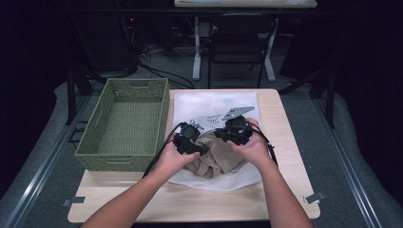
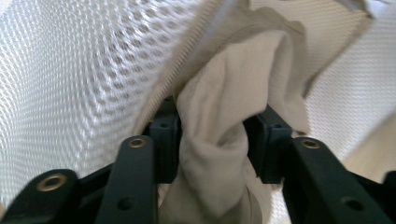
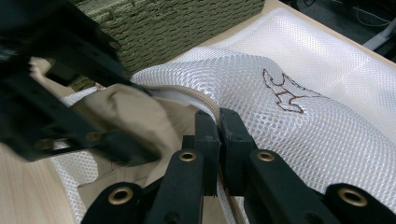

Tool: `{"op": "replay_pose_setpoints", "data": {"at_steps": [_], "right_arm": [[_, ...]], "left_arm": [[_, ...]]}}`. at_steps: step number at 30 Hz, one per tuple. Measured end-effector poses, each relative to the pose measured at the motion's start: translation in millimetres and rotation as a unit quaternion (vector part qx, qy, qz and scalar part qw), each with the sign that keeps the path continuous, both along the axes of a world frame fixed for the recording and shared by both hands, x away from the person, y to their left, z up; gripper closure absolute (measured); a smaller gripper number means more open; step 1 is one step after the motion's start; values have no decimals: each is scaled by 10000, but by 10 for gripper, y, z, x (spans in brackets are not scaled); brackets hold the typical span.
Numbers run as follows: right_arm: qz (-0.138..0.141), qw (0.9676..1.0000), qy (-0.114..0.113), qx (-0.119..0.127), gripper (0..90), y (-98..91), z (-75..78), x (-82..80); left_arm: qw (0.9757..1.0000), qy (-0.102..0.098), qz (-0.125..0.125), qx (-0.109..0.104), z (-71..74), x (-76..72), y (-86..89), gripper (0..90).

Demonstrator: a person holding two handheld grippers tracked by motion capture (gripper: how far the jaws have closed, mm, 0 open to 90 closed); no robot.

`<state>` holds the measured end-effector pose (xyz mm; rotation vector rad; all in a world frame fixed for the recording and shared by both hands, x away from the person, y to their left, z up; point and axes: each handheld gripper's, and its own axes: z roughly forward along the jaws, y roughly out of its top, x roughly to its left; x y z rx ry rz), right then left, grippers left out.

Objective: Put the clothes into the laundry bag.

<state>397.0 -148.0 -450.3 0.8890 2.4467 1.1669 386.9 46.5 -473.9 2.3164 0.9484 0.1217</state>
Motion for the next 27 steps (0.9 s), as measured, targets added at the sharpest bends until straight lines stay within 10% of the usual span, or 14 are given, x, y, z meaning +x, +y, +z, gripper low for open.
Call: {"op": "replay_pose_setpoints", "data": {"at_steps": [27], "right_arm": [[-23, 10000, -11, -10, 870, 6, 7, -10]], "left_arm": [[9997, -210, 92, -124, 123, -216, 394, 506]]}}
